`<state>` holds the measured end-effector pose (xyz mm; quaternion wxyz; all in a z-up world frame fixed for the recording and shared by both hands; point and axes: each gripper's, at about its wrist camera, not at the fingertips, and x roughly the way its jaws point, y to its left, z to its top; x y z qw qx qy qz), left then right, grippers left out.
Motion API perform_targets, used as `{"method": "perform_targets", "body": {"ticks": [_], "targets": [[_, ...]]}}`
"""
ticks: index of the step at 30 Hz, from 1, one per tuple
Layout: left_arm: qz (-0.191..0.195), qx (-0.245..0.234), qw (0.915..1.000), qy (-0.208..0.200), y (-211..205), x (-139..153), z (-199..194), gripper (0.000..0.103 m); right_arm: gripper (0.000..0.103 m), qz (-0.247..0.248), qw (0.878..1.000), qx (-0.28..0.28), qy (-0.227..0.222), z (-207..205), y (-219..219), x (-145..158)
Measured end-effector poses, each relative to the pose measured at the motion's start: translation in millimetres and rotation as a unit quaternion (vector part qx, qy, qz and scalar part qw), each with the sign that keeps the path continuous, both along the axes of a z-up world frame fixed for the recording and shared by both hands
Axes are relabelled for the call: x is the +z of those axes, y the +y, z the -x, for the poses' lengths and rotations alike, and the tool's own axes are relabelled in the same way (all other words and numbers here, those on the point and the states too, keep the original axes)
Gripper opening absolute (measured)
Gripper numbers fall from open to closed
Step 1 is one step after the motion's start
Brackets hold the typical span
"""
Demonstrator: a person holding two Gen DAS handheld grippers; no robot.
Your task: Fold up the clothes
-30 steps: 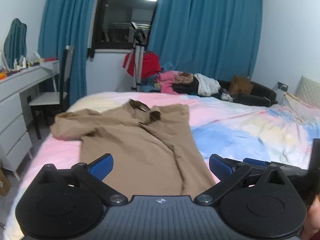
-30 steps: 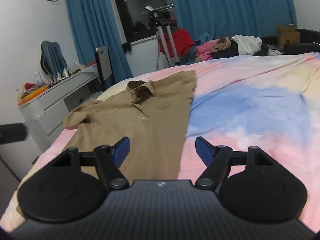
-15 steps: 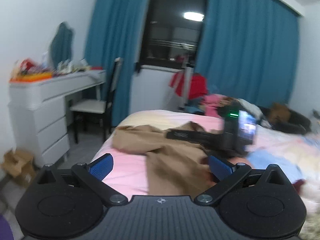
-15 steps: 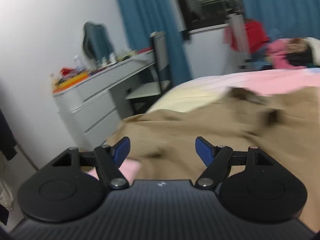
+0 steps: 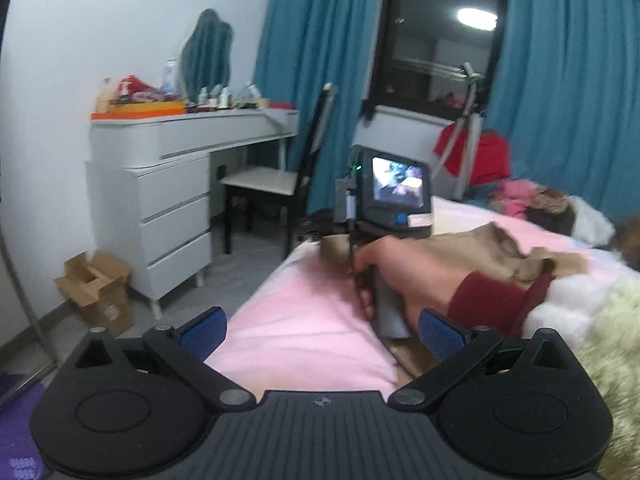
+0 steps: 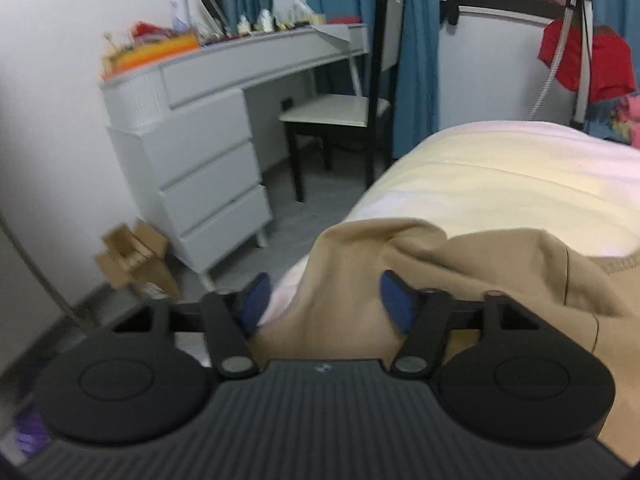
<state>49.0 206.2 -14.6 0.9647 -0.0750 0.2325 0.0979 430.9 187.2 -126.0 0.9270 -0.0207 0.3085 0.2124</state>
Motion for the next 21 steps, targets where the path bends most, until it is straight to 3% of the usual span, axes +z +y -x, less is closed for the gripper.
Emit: {"method": "perform_targets", "body": {"ticks": [1, 2, 4, 9, 15, 21], "targets": [[0.000, 0.002, 1.0000, 0.002, 1.2, -1.7, -2.2, 0.103, 0.016, -0.004, 1.000, -0.008, 0.000, -1.7, -3.2, 1.1], [-0.002, 0.004, 1.0000, 0.004, 2.1, -3.7, -3.8, 0.103, 0.010, -0.014, 1.000, -0.016, 0.001, -2.9, -8.9, 3.5], [-0.006, 0.007, 0.9999, 0.009, 3.7, -8.6, -6.0, 0.103, 0.008, -0.034, 0.999, -0.034, 0.003, -5.3, -20.3, 8.4], [-0.016, 0.011, 0.9998, -0.001, 3.5, -8.1, -6.8, 0.103, 0.007, -0.096, 0.991, -0.071, -0.065, 8.5, -81.9, 50.1], [-0.039, -0.003, 0.9991, -0.020, -15.7, 3.4, 2.6, 0.103, 0.007, -0.182, 0.967, -0.152, -0.097, 40.0, -201.0, 87.6], [-0.050, -0.050, 0.9971, -0.027, -51.5, 7.6, 9.6, 0.103, 0.007, -0.238, 0.938, -0.240, -0.076, 67.4, -315.1, 58.7]]}}
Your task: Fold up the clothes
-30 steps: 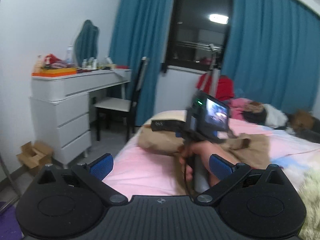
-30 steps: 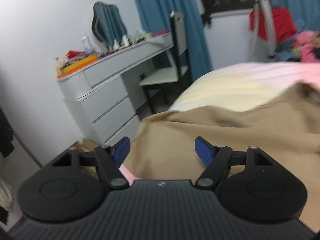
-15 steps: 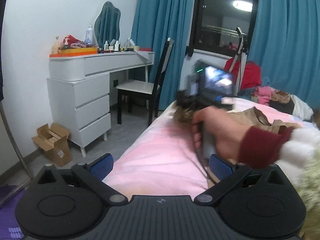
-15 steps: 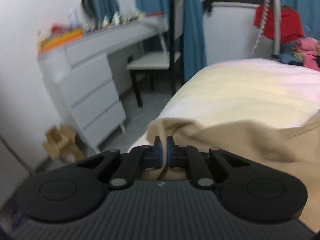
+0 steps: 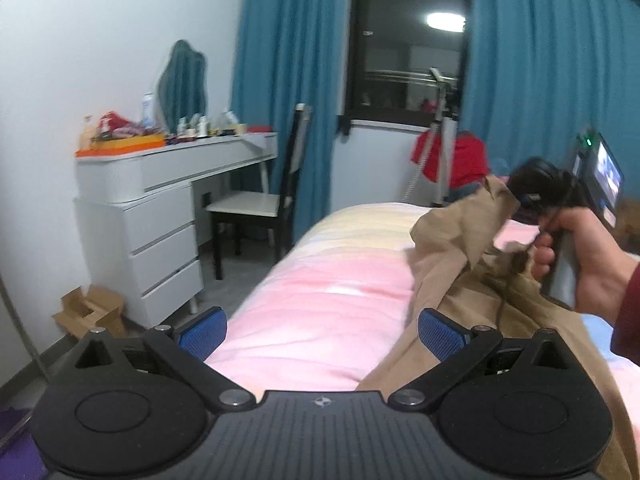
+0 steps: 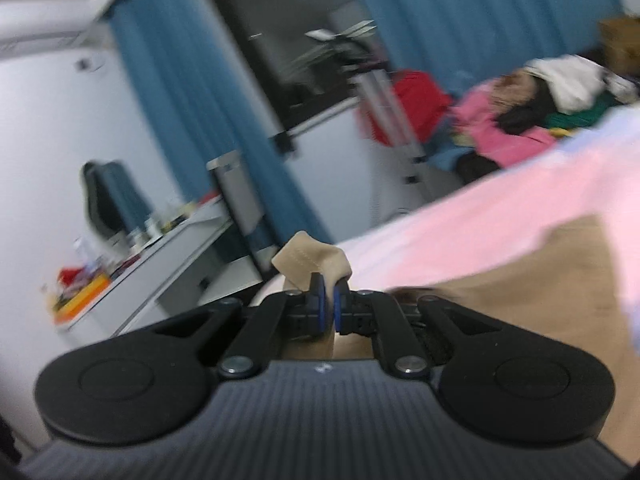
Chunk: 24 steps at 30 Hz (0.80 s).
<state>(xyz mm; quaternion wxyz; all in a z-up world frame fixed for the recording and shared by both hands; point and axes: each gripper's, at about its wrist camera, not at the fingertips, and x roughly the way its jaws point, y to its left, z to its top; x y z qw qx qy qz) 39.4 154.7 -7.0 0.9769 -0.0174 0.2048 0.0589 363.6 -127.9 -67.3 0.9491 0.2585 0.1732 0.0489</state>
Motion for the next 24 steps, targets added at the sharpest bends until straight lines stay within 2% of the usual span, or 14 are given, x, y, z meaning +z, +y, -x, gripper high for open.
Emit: {"method": "perform_targets", "body": {"ticks": [2, 5, 7, 9, 11, 12, 14, 16, 17, 24], "targets": [[-0.005, -0.021, 0.9998, 0.006, -15.3, -3.3, 0.5, 0.103, 0.007, -0.024, 0.999, -0.024, 0.014, 6.2, -33.0, -15.4], [-0.019, -0.025, 0.9994, 0.013, -35.7, -12.7, -3.9, 0.103, 0.007, -0.061, 0.996, -0.049, 0.052, 5.8, -64.2, -52.7], [-0.029, -0.024, 0.9991, 0.017, -49.3, -19.2, -7.1, 0.103, 0.008, -0.072, 0.992, -0.057, 0.082, 0.4, -68.0, -72.5], [-0.033, -0.036, 0.9984, 0.030, -59.6, -26.0, -14.0, 0.103, 0.010, -0.059, 0.992, -0.054, 0.094, -4.1, -63.3, -79.3], [-0.033, -0.040, 0.9978, 0.041, -65.9, -32.8, -21.5, 0.103, 0.012, -0.039, 0.994, -0.042, 0.091, -3.9, -57.4, -77.4], [-0.034, -0.039, 0.9977, 0.045, -67.7, -35.5, -24.3, 0.103, 0.017, -0.030, 0.995, -0.031, 0.093, -4.1, -54.5, -75.3], [-0.035, -0.039, 0.9974, 0.050, -69.3, -40.0, -30.2, 0.103, 0.053, -0.010, 0.995, -0.008, 0.098, 0.5, -51.3, -67.6], [-0.037, -0.040, 0.9972, 0.050, -69.9, -41.7, -31.9, 0.103, 0.066, 0.013, 0.996, 0.004, 0.085, 16.5, -49.1, -54.9], [-0.038, -0.040, 0.9972, 0.050, -70.1, -42.2, -32.1, 0.103, 0.070, 0.028, 0.997, 0.007, 0.078, 27.1, -48.0, -46.9], [-0.022, -0.044, 0.9977, 0.047, -63.0, -35.3, -20.1, 0.103, 0.070, 0.112, 0.993, 0.009, 0.035, 139.3, -44.8, 11.3]]}}
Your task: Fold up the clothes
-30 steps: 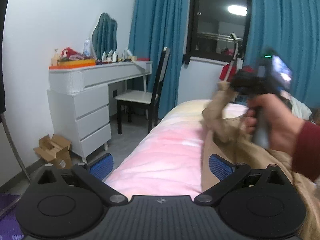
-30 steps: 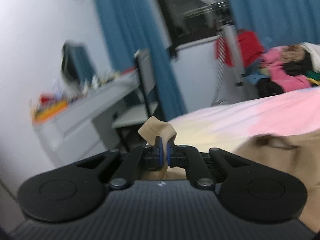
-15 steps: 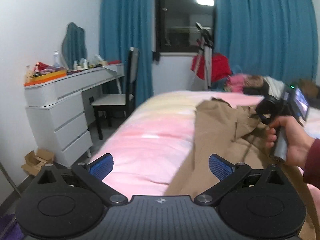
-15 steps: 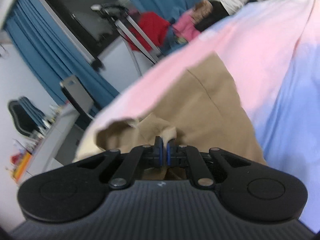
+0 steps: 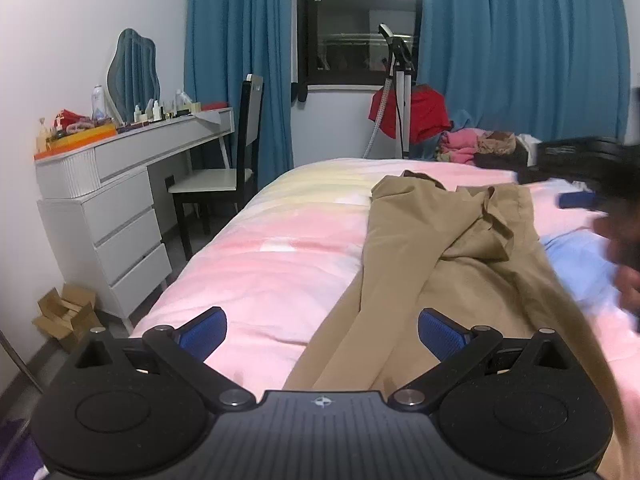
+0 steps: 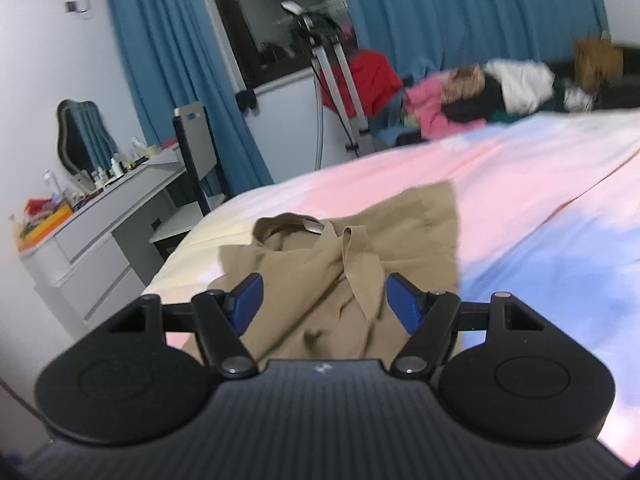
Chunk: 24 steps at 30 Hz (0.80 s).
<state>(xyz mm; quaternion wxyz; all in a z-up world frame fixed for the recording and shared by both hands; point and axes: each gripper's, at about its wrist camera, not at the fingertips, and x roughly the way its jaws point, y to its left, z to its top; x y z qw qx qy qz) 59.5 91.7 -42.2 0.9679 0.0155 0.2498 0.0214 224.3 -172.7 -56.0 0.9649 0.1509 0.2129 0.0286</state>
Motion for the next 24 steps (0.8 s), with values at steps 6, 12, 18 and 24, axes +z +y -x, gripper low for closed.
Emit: {"method": "perform_targets", "body": {"ticks": [6, 12, 18, 24], "targets": [[-0.017, -0.021, 0.9996, 0.009, -5.8, 8.1, 22.1, 0.103, 0.070, 0.014, 0.999, 0.016, -0.046, 118.2, 0.8, 30.2], [-0.038, -0.042, 0.9980, 0.028, -12.6, 14.3, 42.3, 0.103, 0.070, 0.022, 0.994, 0.013, -0.110, 205.1, -8.4, 23.7], [-0.074, -0.046, 0.9905, 0.106, 3.2, 13.4, 40.2, 0.100, 0.071, -0.003, 0.996, -0.005, -0.084, 228.0, -26.5, 9.4], [-0.091, -0.085, 0.9760, 0.179, 27.3, 17.0, 35.5, 0.098, 0.071, -0.036, 0.998, -0.010, -0.041, 208.4, -38.2, -6.0]]}}
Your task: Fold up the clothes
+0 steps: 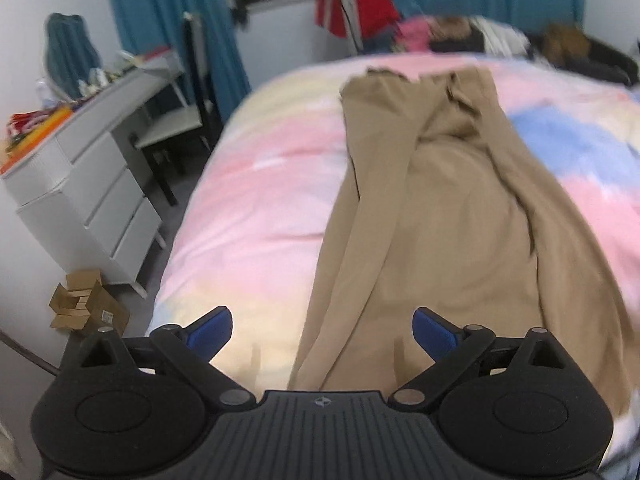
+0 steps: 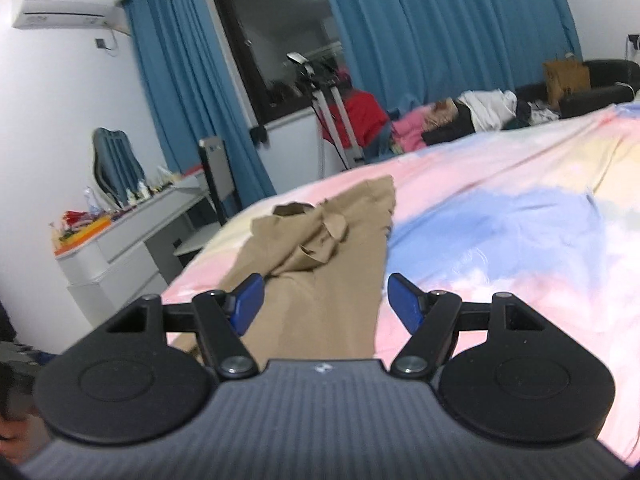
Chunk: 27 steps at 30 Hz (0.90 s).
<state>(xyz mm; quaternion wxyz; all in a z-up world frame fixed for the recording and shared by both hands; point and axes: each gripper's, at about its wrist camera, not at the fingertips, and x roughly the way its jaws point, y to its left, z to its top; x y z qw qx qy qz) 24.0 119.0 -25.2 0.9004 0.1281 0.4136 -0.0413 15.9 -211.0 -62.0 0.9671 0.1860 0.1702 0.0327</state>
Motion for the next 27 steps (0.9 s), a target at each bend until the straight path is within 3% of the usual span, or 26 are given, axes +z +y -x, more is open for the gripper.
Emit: {"method": "perform_targets", "body": {"ticks": [3, 7, 10, 15, 18, 19, 22, 27], "targets": [[-0.004, 0.006, 0.9993, 0.037, 16.4, -2.3, -6.0, 0.097, 0.071, -0.018, 1.000, 0.003, 0.010, -5.8, -4.2, -5.1], [0.024, 0.033, 0.9949, 0.093, 43.5, -11.4, -18.7, 0.092, 0.071, -0.034, 0.999, 0.006, 0.020, -10.0, -8.6, -9.4], [0.059, 0.040, 0.9901, 0.121, 58.4, -16.5, -20.4, 0.080, 0.071, -0.038, 0.999, 0.006, 0.024, -10.9, -9.6, -10.8], [0.050, -0.004, 0.9897, 0.134, 48.3, -13.1, -13.6, 0.060, 0.071, -0.030, 0.998, 0.011, 0.046, -13.9, -5.8, -16.6], [0.019, -0.048, 0.9907, 0.126, 24.9, -8.4, -1.5, 0.025, 0.071, -0.024, 0.998, 0.014, 0.060, -15.7, -3.3, -20.3], [0.008, -0.060, 0.9908, 0.121, 17.0, -6.3, 3.0, 0.004, 0.071, -0.024, 0.997, 0.015, 0.066, -16.5, -2.8, -21.7], [-0.017, -0.097, 0.9910, 0.091, -4.1, 8.4, 18.7, 0.002, 0.071, -0.026, 0.996, 0.022, 0.085, -18.9, -1.9, -26.4], [0.006, -0.158, 0.9855, 0.061, -33.2, 43.0, 45.6, 0.002, 0.071, -0.036, 0.994, 0.025, 0.104, -21.7, -3.4, -32.7]]}}
